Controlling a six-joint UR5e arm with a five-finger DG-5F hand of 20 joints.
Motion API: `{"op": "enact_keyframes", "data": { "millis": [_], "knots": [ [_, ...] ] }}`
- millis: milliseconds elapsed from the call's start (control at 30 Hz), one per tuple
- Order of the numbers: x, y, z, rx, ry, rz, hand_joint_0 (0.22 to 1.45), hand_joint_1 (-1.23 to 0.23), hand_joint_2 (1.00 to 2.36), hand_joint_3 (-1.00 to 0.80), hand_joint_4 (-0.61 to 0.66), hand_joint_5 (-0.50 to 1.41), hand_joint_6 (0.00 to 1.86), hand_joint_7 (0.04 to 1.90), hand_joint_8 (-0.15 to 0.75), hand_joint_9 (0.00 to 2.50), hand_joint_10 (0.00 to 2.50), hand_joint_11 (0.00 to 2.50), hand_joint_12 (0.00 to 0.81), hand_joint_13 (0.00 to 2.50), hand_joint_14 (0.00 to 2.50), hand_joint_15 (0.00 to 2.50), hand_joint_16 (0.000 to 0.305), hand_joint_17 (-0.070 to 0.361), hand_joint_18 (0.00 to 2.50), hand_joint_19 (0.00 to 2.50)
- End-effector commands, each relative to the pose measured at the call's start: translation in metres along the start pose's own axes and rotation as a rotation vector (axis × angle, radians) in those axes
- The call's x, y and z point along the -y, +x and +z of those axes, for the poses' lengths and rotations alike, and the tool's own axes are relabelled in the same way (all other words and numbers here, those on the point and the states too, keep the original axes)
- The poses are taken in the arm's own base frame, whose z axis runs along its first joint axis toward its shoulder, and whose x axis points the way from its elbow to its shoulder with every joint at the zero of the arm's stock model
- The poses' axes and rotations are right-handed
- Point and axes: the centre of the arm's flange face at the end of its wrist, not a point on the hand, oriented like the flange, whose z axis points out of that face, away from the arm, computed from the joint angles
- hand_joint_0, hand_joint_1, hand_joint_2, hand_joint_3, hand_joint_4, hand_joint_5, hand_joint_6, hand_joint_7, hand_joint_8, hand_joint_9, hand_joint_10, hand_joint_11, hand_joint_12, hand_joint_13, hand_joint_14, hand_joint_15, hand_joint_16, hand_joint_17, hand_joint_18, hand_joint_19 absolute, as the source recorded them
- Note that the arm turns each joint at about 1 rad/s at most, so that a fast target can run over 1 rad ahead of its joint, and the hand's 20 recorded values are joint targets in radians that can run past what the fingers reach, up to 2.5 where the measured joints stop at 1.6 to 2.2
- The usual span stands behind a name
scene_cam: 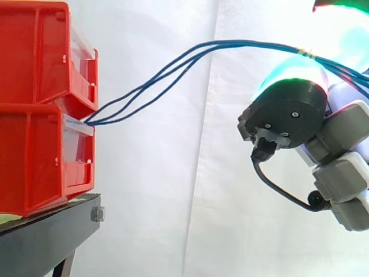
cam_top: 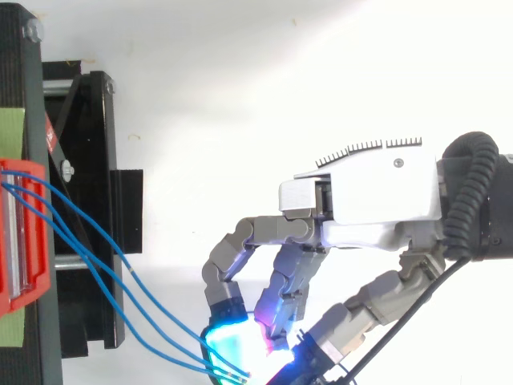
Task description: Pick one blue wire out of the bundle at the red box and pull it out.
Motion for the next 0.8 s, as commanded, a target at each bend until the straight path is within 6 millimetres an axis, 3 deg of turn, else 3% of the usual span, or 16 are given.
{"op": "enact_keyframes", "data": {
  "millis": [0, 333, 667, 767],
  "knots": [
    [-0.0001, 0.0001, 0.0, -0.001, 0.0, 0.0, 0.61, -0.69, 1.01, -0.25, 0.1, -0.15, 0.98, 1.05, 0.367, 1.04, 0.01, 0.82, 0.448, 0.95, 0.02, 0.62, 0.058, 0.129, 0.81, 0.58],
    [0.0016, -0.0027, -0.0024, 0.007, 0.02, -0.001, 0.58, -0.59, 1.01, -0.24, 0.14, -0.15, 0.97, 1.02, 0.385, 1.05, 0.01, 0.81, 0.468, 0.94, 0.02, 0.61, 0.063, 0.141, 0.79, 0.59],
    [0.0013, -0.0047, -0.0026, 0.008, 0.02, 0.0, 0.57, -0.58, 1.01, -0.26, 0.17, -0.15, 0.96, 1.0, 0.401, 1.06, 0.01, 0.81, 0.485, 0.95, 0.02, 0.62, 0.065, 0.147, 0.79, 0.58],
    [0.0013, -0.0047, -0.0026, 0.008, 0.02, 0.0, 0.53, -0.59, 1.01, -0.34, 0.18, -0.16, 0.96, 1.03, 0.387, 1.05, 0.01, 0.82, 0.467, 0.93, 0.02, 0.63, 0.062, 0.139, 0.75, 0.59]
  ]
}}
